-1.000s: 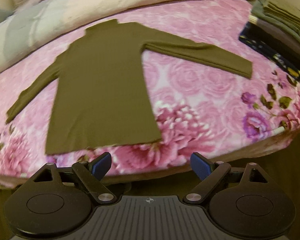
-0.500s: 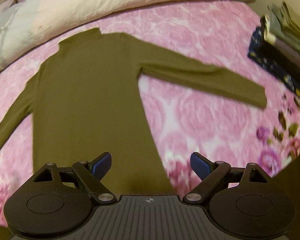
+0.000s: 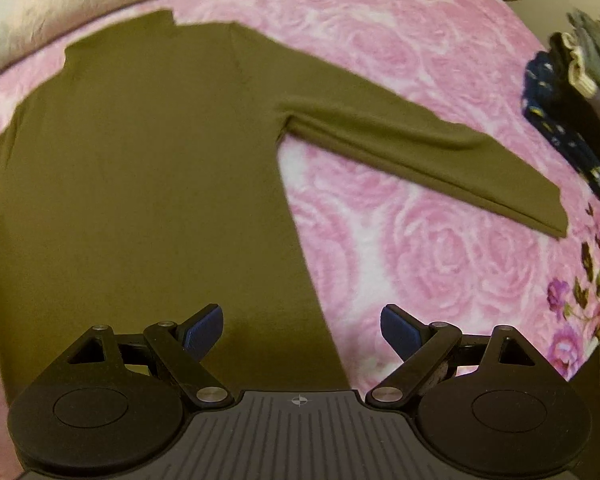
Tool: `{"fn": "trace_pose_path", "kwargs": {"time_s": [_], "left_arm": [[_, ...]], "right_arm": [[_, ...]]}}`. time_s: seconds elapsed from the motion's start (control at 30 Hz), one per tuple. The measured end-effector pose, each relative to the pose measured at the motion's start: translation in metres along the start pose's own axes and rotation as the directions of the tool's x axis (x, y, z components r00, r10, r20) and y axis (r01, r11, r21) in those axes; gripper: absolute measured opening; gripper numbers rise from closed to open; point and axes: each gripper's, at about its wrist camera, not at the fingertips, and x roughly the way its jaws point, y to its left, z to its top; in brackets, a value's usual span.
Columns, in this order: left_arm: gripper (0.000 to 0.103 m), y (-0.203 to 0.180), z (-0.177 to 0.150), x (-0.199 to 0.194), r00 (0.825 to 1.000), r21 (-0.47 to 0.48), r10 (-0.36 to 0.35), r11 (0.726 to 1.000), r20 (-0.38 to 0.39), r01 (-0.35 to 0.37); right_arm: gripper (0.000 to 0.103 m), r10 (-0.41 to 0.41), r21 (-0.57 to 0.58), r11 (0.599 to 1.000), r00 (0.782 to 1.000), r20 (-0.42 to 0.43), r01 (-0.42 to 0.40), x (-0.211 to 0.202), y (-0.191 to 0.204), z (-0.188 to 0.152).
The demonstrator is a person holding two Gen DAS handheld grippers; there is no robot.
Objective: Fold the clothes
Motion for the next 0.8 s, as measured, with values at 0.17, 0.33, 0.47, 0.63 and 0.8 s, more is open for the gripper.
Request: {"fn": "trace_pose_path", "kwargs": {"time_s": [0.17,0.33,0.47,0.63,0.8], "left_arm": [[0.014,0.002,0.002,0.007,0.997,0.02,-0.036,0.999,0.064,0.034],[0.002,-0.019,0.002,-0.011,0.984,0.068,-0.089,0.995,0.152,0.079],[0.002,-0.074,-0.018,-0.047,0.945,0.212,-0.276,0.948,0.174,0.238],[0.002,-0.179,-0.106,-0.1,0.777,0.493,-0.628,0.662,-0.044,0.564],[0.013,-0.233,-0.248,-0.106,0.596,0.49,-0.659,0.371,-0.46,0.789]], "right_arm": [[0.089,0.018,-0.046,0.999,1.0,0.002,-0.018,0.014,0.017,0.006],[0.089,0.032,-0.1,0.995,0.998,0.06,-0.025,0.018,0.022,0.021],[0.089,0.036,-0.069,0.997,0.995,0.098,-0.029,0.02,0.007,0.035],[0.089,0.059,0.023,0.998,0.986,0.153,-0.063,0.018,-0.025,0.052],[0.089,0.135,0.143,0.975,0.963,0.232,-0.171,0.008,-0.059,0.065]]}}
